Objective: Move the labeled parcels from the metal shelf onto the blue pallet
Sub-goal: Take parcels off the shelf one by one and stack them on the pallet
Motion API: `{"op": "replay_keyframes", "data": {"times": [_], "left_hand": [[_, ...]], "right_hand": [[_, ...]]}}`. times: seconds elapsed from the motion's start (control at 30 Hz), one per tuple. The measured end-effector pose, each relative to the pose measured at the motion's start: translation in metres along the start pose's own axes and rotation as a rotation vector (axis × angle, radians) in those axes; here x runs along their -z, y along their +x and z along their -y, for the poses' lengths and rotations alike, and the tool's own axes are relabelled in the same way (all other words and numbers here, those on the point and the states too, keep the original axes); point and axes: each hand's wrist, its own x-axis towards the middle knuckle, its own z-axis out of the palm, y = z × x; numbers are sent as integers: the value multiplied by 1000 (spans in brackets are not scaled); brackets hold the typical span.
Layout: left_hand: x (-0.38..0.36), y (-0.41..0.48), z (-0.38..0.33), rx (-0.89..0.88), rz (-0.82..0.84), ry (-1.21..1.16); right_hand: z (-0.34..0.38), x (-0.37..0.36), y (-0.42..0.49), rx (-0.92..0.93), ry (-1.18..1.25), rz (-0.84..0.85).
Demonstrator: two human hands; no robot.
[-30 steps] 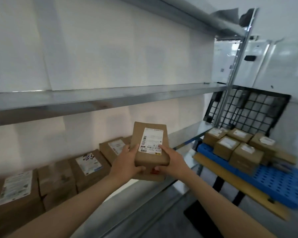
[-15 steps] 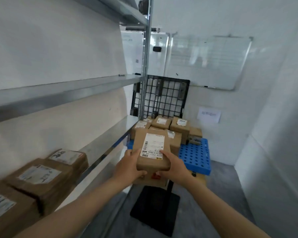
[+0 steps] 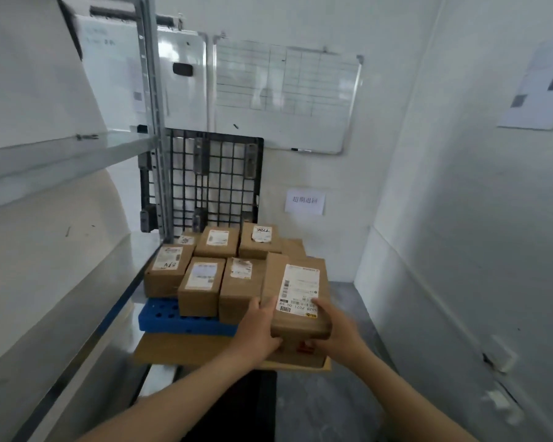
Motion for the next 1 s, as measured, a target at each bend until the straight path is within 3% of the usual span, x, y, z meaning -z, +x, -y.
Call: {"op": "replay_keyframes", "data": {"times": [0.27,0.57,0.77,1.0], "left_hand": [[-57,99,0,22,66,-40],[-90,200,32,232,115,134],[-106,222,56,329,120,212],[-107,235,68,302,179,361]], "right_hand": [[-73,10,79,-76,0,49],[-137,-9,193,-28,35,245],[-156,-36,230,25,70,317],[-165,-53,239,-25,108,348]]}}
